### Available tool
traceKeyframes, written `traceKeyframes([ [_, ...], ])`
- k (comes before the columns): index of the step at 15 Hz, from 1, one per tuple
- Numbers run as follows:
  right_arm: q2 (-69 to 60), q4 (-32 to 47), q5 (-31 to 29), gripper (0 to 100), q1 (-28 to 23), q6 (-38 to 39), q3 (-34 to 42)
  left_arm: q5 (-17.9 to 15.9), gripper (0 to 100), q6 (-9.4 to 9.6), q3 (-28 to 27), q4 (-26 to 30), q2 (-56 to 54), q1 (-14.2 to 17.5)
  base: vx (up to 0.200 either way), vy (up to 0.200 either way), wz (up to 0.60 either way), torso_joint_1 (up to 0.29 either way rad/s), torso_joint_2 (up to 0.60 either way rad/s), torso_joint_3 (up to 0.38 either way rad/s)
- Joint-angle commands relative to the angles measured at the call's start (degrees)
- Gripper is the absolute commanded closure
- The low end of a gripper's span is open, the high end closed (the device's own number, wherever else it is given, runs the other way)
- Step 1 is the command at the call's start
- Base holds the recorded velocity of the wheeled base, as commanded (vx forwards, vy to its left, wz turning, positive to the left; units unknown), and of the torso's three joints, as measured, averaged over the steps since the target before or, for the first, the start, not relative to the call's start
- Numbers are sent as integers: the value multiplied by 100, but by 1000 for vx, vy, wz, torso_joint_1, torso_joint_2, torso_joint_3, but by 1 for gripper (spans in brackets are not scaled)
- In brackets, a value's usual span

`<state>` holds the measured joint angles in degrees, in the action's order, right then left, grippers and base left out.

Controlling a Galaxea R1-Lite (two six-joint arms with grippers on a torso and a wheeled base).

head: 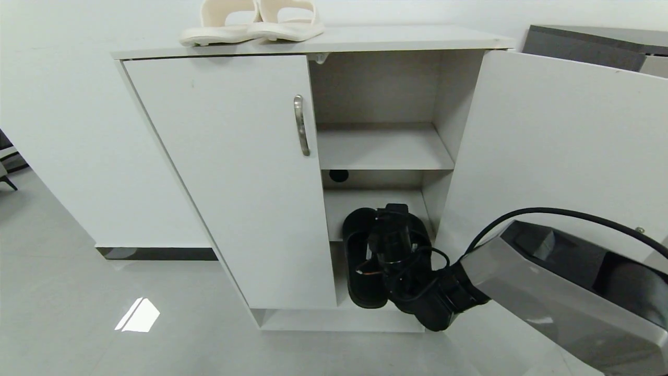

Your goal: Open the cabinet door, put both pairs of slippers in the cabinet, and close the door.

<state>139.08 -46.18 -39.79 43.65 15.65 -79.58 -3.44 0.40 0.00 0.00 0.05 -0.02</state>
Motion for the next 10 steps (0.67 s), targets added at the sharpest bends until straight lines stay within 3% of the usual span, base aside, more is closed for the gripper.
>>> traceKeyframes([
  [1,260,-453,-117,100,38,-335,-84,1,100,30,0,0,13,-6,0,0,0,12,7,-51],
  [3,436,-1113,-310,100,12,-853,-93,1,100,118,0,0,13,-6,0,0,0,0,0,0],
  [9,444,-814,-310,100,-59,-836,-93,1,100,100,0,0,13,2,0,0,0,0,0,0],
  [10,444,-735,-310,100,-59,-765,-93,1,100,92,0,0,13,2,200,0,0,-2,7,-2],
])
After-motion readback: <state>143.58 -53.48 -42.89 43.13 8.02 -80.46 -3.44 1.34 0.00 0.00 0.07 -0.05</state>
